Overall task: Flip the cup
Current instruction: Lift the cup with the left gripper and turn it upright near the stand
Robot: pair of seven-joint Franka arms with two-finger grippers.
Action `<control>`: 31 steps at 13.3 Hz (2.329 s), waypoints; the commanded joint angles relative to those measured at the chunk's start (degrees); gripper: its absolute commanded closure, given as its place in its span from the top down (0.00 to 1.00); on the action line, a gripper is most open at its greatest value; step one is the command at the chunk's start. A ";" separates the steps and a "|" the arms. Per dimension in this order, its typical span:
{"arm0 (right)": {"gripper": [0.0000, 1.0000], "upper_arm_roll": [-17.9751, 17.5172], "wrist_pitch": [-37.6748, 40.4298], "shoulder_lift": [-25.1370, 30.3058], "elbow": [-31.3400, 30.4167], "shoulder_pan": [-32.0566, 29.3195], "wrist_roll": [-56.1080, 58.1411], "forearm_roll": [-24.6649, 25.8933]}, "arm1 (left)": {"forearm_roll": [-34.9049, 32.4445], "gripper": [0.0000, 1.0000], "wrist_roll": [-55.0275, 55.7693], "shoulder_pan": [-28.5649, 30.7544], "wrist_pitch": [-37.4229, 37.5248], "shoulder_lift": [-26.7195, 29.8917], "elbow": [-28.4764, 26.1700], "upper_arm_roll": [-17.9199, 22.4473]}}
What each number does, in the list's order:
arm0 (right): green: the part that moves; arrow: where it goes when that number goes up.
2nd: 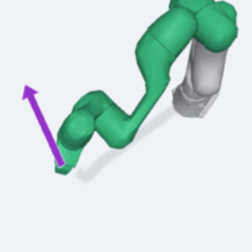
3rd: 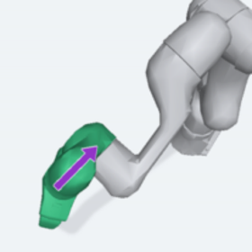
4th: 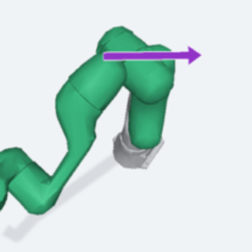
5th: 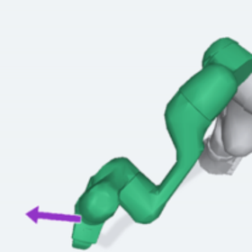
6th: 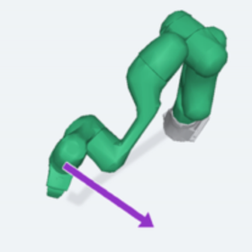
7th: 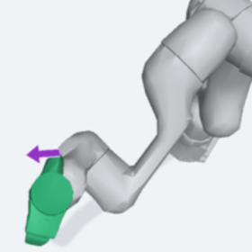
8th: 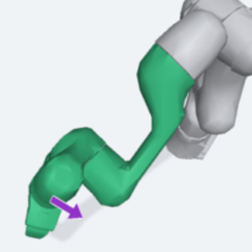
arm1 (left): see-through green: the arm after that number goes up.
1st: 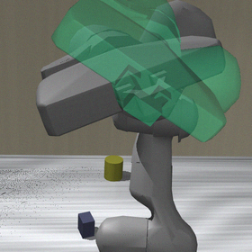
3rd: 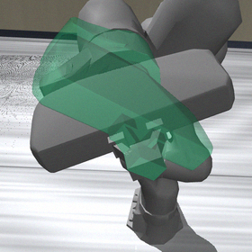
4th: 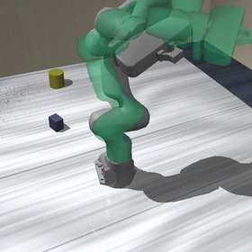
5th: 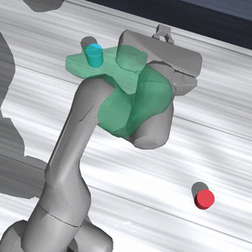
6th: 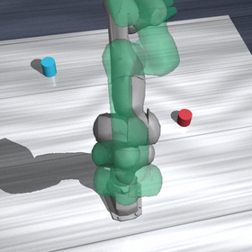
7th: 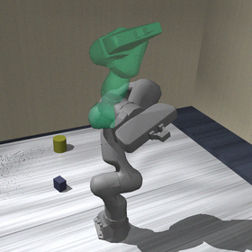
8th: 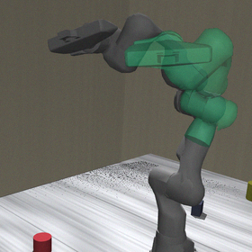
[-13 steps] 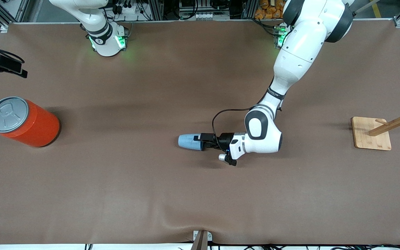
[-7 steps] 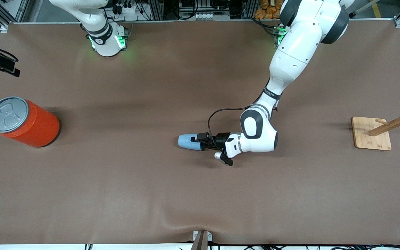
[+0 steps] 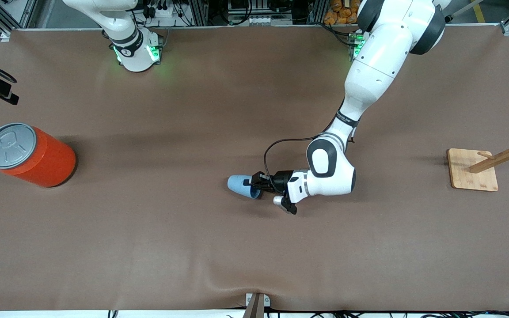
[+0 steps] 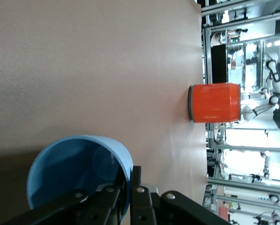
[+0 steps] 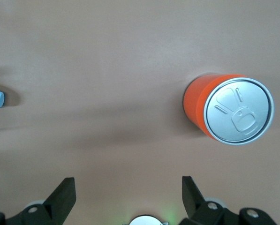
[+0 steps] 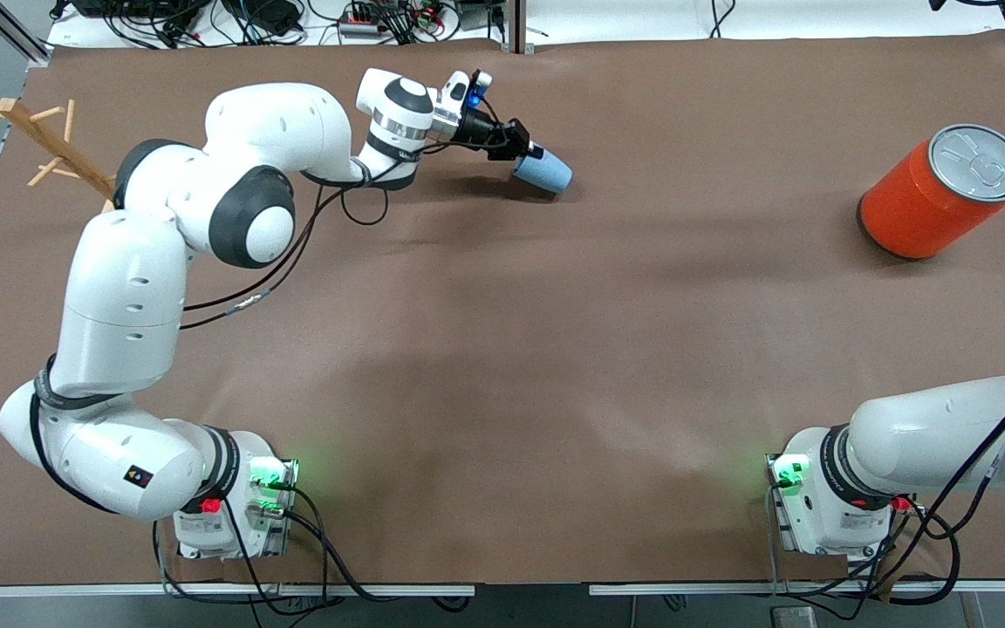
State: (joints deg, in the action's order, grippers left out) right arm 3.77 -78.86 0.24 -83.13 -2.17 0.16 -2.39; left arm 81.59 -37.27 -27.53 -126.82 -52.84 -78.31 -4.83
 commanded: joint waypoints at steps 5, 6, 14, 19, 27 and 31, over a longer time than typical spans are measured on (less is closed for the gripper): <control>1.00 -0.79 0.55 0.28 0.51 -0.82 0.02 -0.60 | -31.31 0.00 27.48 -0.60 -0.62 12.13 -1.84 1.05; 1.00 -0.70 0.64 0.28 0.42 -0.99 0.02 -0.51 | -36.71 0.00 28.39 0.36 -0.36 13.62 -3.50 0.87; 1.00 -0.61 0.64 0.28 0.42 -1.08 0.02 -0.60 | -65.03 0.00 28.75 6.33 -0.27 28.47 -23.00 5.44; 1.00 -0.70 0.64 0.28 0.42 -1.17 0.02 -0.60 | -85.93 0.00 36.97 10.57 0.34 32.35 -29.00 5.53; 1.00 -0.61 0.64 0.28 0.42 -1.26 0.02 -0.60 | -90.99 0.00 40.52 14.70 0.96 29.91 -31.20 5.26; 1.00 -0.61 0.64 0.28 0.42 -1.26 0.02 -0.60 | -91.00 0.25 40.17 16.81 -2.46 27.00 -30.85 5.09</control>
State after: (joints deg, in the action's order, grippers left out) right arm 3.77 -78.79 0.24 -83.10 -2.39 0.20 -2.67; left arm -7.94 2.51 -11.41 -128.03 -25.31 -109.42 0.97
